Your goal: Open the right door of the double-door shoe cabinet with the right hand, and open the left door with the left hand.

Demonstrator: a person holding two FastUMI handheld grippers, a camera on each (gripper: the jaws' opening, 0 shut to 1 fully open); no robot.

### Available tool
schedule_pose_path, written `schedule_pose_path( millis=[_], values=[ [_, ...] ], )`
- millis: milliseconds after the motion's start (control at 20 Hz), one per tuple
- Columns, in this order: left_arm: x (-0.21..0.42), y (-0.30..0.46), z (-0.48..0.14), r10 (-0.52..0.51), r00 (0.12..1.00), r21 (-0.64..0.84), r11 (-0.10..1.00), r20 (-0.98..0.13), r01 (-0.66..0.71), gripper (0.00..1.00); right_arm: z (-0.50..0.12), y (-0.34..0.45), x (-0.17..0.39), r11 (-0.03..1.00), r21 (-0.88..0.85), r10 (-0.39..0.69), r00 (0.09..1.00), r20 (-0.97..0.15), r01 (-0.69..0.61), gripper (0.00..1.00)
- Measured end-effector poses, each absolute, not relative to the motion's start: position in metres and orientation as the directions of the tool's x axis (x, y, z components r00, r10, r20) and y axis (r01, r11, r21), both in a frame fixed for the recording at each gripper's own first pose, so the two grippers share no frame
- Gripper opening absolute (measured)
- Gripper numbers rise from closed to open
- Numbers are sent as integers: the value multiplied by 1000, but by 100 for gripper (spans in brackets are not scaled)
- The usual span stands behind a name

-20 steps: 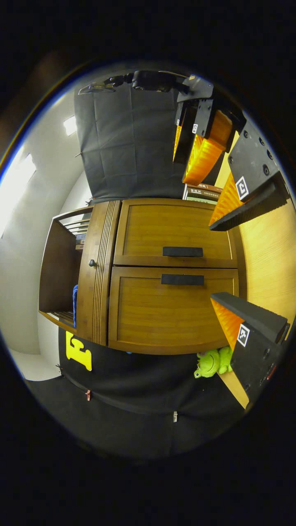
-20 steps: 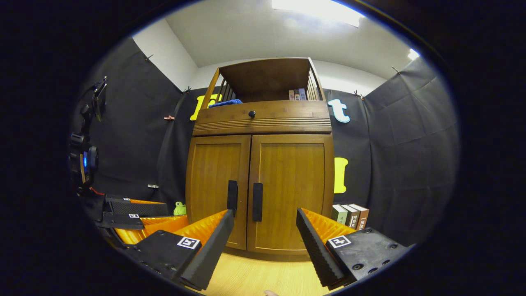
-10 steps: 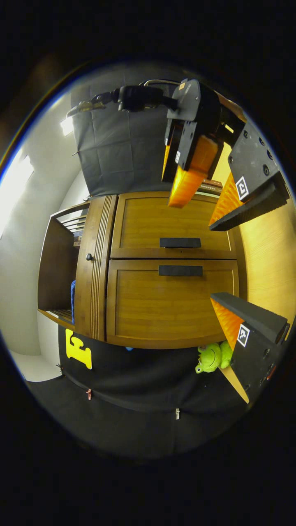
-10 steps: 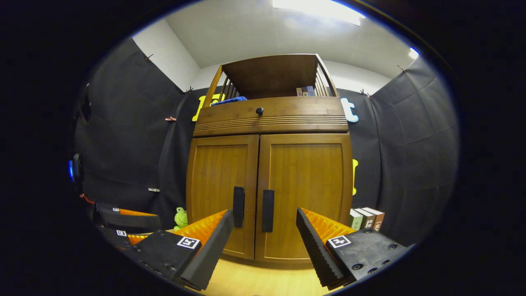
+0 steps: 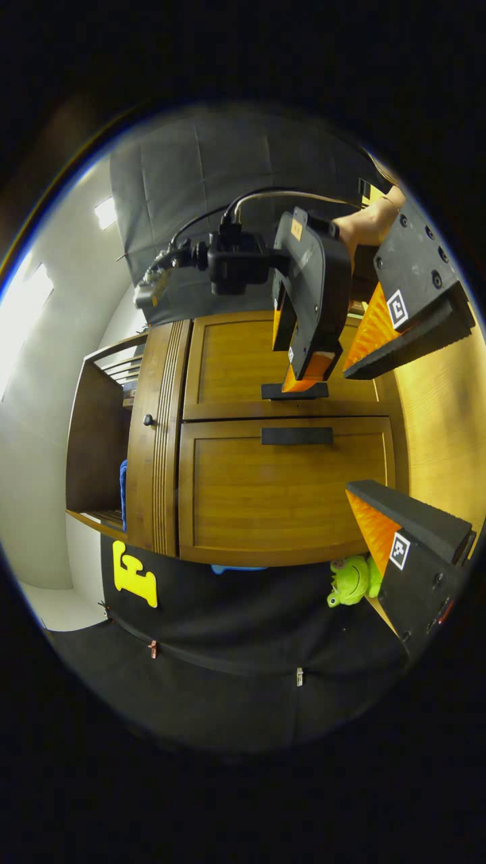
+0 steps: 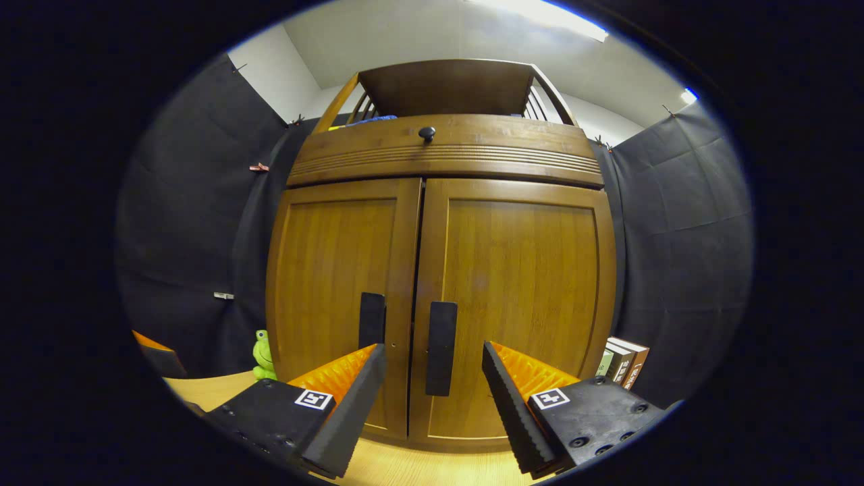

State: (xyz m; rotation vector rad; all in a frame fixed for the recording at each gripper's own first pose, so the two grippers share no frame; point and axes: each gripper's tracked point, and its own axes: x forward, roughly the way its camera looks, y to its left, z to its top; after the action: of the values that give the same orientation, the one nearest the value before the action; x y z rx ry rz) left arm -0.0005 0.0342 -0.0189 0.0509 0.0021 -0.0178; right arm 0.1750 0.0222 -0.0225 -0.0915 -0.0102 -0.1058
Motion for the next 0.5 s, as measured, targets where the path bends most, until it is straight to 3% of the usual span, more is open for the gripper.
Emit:
schedule_pose_path(
  millis=[250, 500],
  values=[
    [-10, 48, -20, 31, 999, 54, 998, 12, -32, 93, -40, 5, 217, 973, -136, -186, 982, 14, 186, 78],
    [-16, 63, -18, 77, 997, 47, 996, 25, -78, 92, -65, 1, 250, 974, -102, -208, 977, -55, 202, 78]
  ],
)
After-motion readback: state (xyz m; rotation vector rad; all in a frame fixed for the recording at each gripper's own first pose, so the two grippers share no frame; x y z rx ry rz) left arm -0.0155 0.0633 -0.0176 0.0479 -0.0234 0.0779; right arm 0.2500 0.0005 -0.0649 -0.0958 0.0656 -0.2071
